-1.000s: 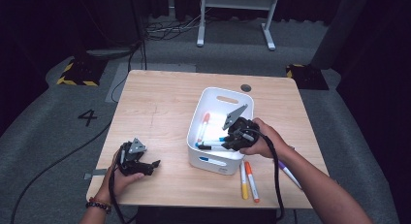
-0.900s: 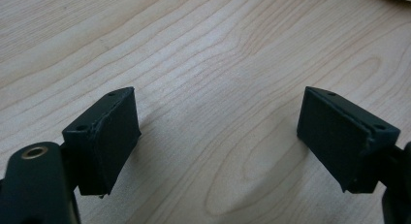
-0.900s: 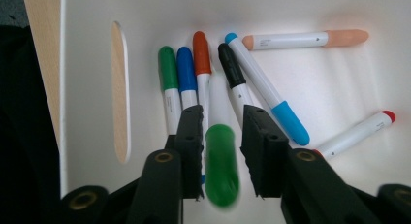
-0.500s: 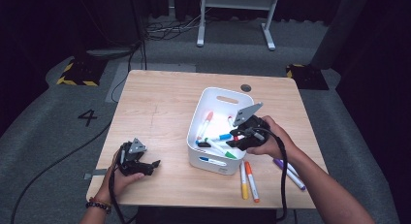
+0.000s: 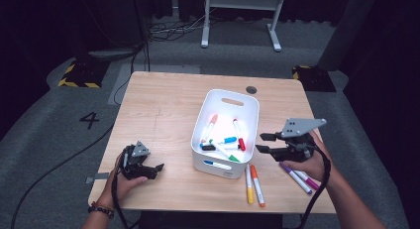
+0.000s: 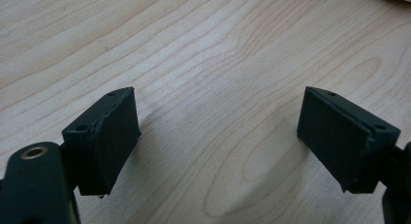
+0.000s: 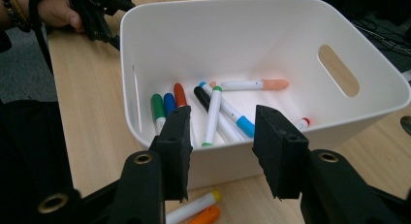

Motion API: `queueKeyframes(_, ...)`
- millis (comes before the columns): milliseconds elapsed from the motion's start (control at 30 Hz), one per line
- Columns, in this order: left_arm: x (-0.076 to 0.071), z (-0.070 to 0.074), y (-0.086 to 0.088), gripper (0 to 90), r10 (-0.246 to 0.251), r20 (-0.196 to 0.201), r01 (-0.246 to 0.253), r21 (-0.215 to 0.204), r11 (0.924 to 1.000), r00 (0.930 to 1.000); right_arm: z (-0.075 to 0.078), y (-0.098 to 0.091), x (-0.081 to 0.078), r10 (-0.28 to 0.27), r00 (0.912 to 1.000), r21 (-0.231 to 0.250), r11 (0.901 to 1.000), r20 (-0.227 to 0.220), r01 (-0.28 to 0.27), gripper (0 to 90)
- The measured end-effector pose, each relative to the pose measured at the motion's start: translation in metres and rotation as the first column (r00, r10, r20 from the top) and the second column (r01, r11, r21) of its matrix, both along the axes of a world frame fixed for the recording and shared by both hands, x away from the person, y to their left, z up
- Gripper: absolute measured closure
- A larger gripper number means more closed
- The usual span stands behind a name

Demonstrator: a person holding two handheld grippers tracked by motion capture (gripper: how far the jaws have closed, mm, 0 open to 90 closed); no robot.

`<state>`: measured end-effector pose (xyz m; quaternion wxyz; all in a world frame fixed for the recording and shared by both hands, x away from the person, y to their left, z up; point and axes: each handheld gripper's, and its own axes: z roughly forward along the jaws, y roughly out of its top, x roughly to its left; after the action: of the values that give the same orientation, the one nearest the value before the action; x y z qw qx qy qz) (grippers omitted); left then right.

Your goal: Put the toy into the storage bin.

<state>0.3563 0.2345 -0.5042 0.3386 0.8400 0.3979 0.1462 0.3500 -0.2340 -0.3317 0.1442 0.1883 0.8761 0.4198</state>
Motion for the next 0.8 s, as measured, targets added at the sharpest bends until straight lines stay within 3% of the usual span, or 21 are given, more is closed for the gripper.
queueKeyframes(200,0.0,0.0,0.0,15.2,0.0,0.0,0.0,0.0,1.0,1.0,-0.045,-0.013,-0.016,-0.083,0.9964,-0.005,0.9965,-0.013,0.083,58.3)
queueKeyframes(400,0.0,0.0,0.0,15.2,0.0,0.0,0.0,0.0,1.0,1.0,-0.096,-0.017,-0.02,-0.149,0.9869,-0.004,0.9889,-0.063,0.149,60.3)
queueKeyframes(500,0.0,0.0,0.0,15.2,0.0,-0.001,0.0,0.002,1.0,1.0,-0.115,-0.016,-0.021,-0.152,0.9822,0.01,0.988,-0.11,0.154,60.7)
queueKeyframes(733,0.0,0.0,0.0,15.2,0.0,-0.001,0.0,0.001,1.0,1.0,-0.137,-0.008,-0.024,-0.162,0.9783,0.002,0.9866,-0.13,0.163,57.0)
queueKeyframes(800,0.0,0.0,0.0,15.2,0.0,-0.002,0.0,0.002,1.0,1.0,-0.142,-0.005,-0.024,-0.174,0.9764,-0.028,0.9848,-0.128,0.172,57.0)
